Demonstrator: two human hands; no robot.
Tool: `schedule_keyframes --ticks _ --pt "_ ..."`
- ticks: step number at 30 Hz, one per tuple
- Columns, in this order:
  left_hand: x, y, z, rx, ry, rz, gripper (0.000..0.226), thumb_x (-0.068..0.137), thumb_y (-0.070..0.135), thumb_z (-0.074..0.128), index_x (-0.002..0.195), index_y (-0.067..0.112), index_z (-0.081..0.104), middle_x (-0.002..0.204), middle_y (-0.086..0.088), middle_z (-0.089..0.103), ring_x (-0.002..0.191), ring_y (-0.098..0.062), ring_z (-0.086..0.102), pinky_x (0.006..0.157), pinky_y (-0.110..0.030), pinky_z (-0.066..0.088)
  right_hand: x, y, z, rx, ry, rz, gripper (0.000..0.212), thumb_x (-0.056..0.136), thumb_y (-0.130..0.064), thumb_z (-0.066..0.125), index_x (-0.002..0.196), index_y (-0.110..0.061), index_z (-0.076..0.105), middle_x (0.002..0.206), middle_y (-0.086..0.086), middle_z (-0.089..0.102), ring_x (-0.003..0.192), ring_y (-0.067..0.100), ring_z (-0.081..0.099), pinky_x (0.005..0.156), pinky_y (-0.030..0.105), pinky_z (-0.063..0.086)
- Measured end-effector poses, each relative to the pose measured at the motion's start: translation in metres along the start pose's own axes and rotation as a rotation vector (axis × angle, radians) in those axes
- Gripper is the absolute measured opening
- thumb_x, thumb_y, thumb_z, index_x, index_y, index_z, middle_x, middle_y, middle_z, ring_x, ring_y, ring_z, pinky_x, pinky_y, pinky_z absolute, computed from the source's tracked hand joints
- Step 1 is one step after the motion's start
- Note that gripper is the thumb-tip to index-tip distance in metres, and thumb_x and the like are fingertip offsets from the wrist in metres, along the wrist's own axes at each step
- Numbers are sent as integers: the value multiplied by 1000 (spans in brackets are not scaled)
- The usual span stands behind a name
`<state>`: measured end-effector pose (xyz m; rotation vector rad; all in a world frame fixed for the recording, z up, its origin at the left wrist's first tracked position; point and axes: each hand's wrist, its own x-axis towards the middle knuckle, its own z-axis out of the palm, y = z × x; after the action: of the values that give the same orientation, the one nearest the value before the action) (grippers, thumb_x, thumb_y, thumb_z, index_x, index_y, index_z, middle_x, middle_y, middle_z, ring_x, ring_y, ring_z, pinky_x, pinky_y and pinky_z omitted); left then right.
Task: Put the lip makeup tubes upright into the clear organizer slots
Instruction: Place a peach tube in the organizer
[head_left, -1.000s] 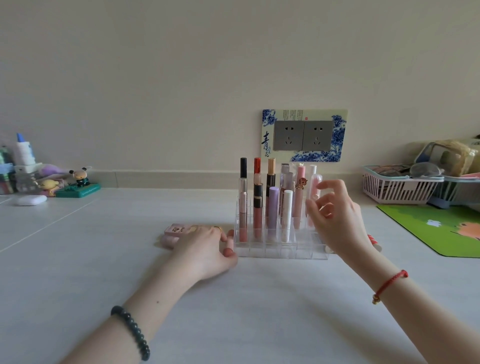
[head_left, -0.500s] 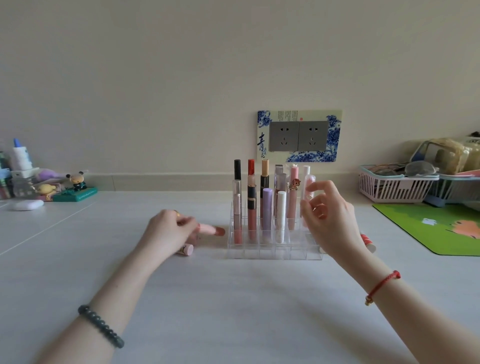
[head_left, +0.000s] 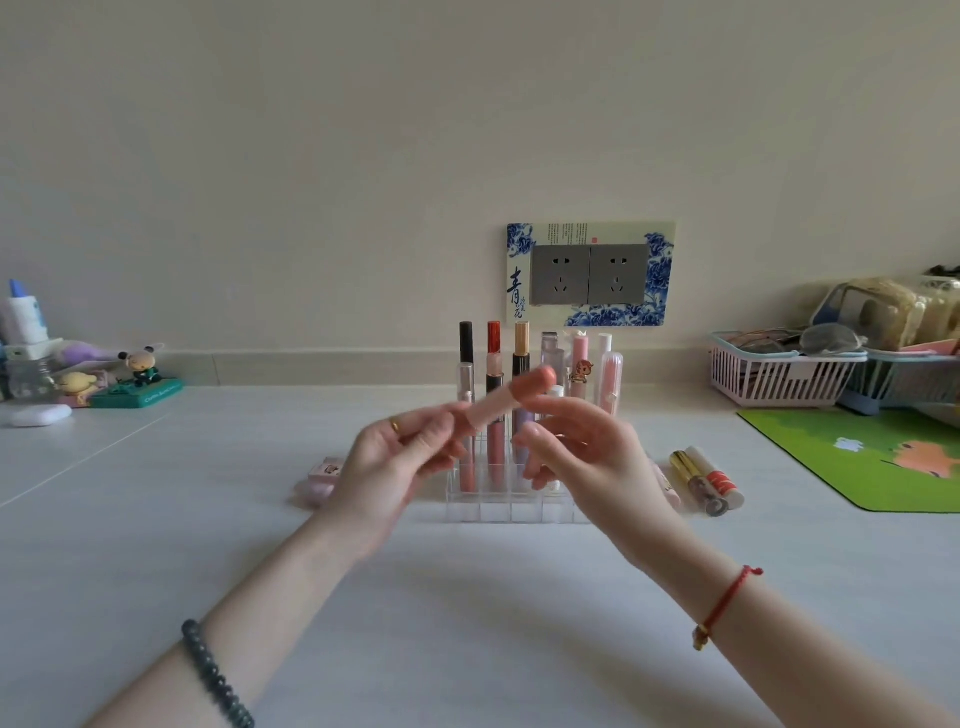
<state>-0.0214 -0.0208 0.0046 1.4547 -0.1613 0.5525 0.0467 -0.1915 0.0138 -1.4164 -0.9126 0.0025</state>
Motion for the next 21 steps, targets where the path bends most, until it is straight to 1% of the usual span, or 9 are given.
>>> schedule_keyframes --ticks 3,5,7,10,12,14,16,18,21 --pt "-2 -5 12 47 -12 -43 11 72 26 72 82 23 76 71 3 73 63 -8 63 65 -19 50 0 0 1 37 9 -41 21 77 -18 62 94 -6 65 77 3 67 57 9 62 55 22 54" --pt "-3 -8 13 99 -27 -36 13 74 21 69 86 23 75 70 3 72 64 -10 63 64 -19 50 0 0 0 47 5 -59 21 76 -19 62 92 -4 64 75 3 67 60 9 63 57 22 54" --pt "-5 -9 14 144 -38 -33 13 72 23 71 85 24 75 70 3 72 63 -9 63 63 -17 50 -1 -1 -1 70 -7 -67 26 72 -24 63 94 -9 63 75 -1 69 64 10 66 60 22 55" --pt "-6 -8 18 210 -10 -21 18 69 20 62 84 24 72 66 5 72 60 -6 63 61 -15 50 0 -3 -4 69 -14 -62 27 68 -25 65 93 -15 62 77 0 71 70 11 68 64 20 55" --pt "-5 -6 17 248 38 19 15 76 13 60 87 17 69 64 10 72 59 -1 63 60 -11 49 4 -4 -12 1 55 -67 20 70 -17 67 88 -19 60 80 -2 70 71 6 68 64 17 55" --pt "-3 -1 11 295 132 69 12 82 8 58 88 12 68 64 13 71 59 3 61 59 -7 47 11 -7 -26 -78 178 -69 15 74 -10 67 86 -14 59 81 0 70 73 5 68 68 18 56" --pt "-2 3 3 377 228 107 11 85 10 58 85 14 68 63 12 70 55 5 59 50 -2 41 16 -7 -41 -157 262 -79 13 76 -11 67 86 -6 59 79 5 72 76 9 70 72 21 57" --pt "-2 5 -4 500 285 111 10 86 14 59 83 18 68 69 9 69 48 5 54 41 -2 34 19 -1 -51 -254 315 -82 9 77 -11 68 82 -8 61 74 2 72 74 10 70 72 25 57" --pt "0 -4 -20 827 322 84 8 76 41 62 76 36 68 69 5 67 45 -5 49 50 -19 45 22 11 -56 -409 354 -28 10 75 -8 68 76 -16 62 71 -8 66 73 11 66 72 30 57"
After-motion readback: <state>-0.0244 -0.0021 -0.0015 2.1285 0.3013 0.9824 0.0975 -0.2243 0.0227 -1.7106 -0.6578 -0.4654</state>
